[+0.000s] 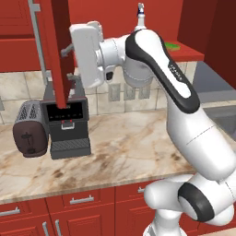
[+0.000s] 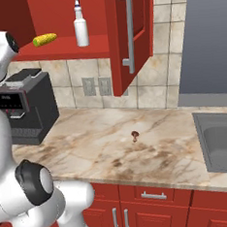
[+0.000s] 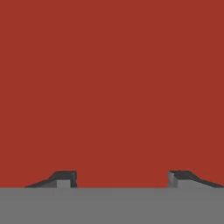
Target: Pick the spray and sponge from the cabinet and place them on the counter.
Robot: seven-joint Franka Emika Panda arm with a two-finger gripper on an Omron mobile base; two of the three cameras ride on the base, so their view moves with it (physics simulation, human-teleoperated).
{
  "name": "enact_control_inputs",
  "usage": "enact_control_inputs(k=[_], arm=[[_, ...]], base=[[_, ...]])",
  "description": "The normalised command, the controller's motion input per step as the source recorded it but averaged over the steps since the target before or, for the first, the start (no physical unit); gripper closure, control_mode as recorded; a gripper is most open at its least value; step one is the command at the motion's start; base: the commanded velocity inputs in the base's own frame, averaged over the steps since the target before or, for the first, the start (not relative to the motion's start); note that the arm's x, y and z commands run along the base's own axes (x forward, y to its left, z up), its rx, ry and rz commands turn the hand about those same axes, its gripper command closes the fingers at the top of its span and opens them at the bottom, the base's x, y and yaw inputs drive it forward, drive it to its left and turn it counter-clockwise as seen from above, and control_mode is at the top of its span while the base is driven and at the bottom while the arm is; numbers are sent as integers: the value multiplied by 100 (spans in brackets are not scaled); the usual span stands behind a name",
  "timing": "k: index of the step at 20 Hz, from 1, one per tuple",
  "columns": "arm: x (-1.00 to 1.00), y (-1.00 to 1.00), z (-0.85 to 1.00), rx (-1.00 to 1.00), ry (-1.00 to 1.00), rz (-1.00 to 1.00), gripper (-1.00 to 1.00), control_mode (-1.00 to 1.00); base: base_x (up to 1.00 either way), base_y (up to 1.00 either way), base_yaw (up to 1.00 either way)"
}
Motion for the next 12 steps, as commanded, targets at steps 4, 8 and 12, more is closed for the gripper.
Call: enact_control_inputs(k=[4, 8, 12], arm=[[-7, 32, 0, -6, 0, -7, -100, -100], [-53, -15, 0, -2, 0, -11, -100, -100], [-88, -41, 0, -4, -3, -12, -100, -100]], base=[[0, 0, 0], [0, 0, 0], [0, 0, 0]])
